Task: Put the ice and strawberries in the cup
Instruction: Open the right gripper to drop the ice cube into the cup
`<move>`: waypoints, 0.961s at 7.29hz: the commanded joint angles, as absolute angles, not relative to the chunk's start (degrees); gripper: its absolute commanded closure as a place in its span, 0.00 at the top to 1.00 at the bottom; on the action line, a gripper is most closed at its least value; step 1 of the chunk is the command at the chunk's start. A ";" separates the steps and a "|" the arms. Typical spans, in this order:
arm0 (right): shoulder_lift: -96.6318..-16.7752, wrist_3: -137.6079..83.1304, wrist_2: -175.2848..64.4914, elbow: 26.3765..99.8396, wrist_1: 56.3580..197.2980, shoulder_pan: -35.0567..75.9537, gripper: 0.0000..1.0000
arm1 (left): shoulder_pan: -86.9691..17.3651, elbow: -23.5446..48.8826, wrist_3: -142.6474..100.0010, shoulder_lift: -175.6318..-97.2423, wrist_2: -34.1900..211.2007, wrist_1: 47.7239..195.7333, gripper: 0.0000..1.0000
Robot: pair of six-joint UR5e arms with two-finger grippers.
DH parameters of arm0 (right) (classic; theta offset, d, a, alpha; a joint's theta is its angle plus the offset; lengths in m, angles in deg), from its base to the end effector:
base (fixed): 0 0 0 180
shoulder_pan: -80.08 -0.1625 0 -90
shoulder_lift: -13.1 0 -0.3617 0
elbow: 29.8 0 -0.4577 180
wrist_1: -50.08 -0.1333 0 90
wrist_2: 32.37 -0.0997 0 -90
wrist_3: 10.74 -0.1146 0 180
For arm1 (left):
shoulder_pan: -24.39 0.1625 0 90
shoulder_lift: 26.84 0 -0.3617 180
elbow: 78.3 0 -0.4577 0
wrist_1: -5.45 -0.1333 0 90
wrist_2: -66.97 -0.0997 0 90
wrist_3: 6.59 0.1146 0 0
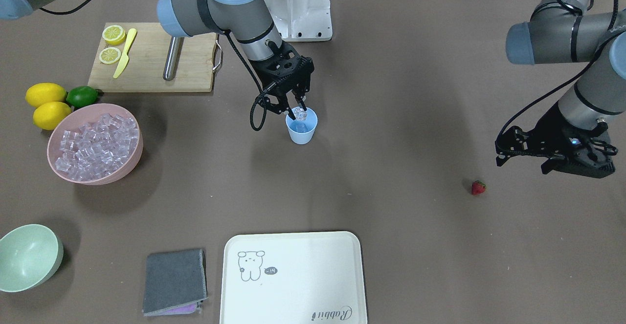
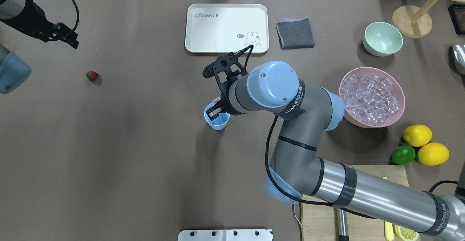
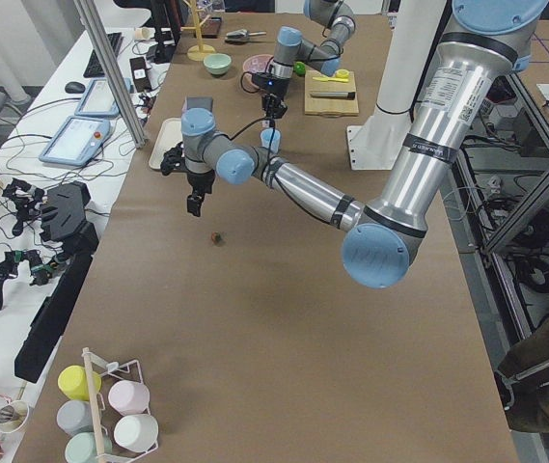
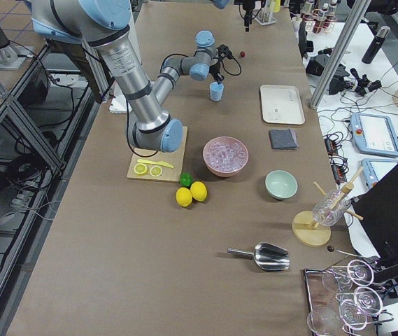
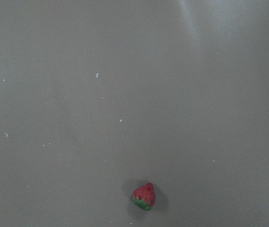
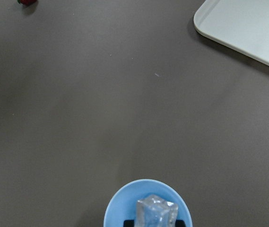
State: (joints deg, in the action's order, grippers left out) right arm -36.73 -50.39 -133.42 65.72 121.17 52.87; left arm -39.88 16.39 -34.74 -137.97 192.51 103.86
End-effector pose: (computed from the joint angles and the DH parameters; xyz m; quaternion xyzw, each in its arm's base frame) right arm -0.5693 -0.4179 0.0696 0.2697 -0.4656 -0.2191 0.8139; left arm 0.2340 -0.6391 0.3215 0.1177 0.3870 0.0706 0.9118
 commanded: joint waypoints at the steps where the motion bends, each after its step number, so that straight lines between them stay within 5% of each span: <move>1: -36.73 -50.46 -133.36 65.65 121.10 53.80 0.31 | -39.94 16.62 -34.89 -137.15 192.31 104.58 0.98; 2: -36.99 -50.38 -133.45 65.65 120.92 53.89 0.97 | -39.94 16.53 -34.89 -135.93 192.22 106.77 0.98; 7: -39.79 -49.50 -138.34 68.89 121.10 47.94 1.00 | -39.50 16.36 -34.72 -136.09 192.30 108.37 0.98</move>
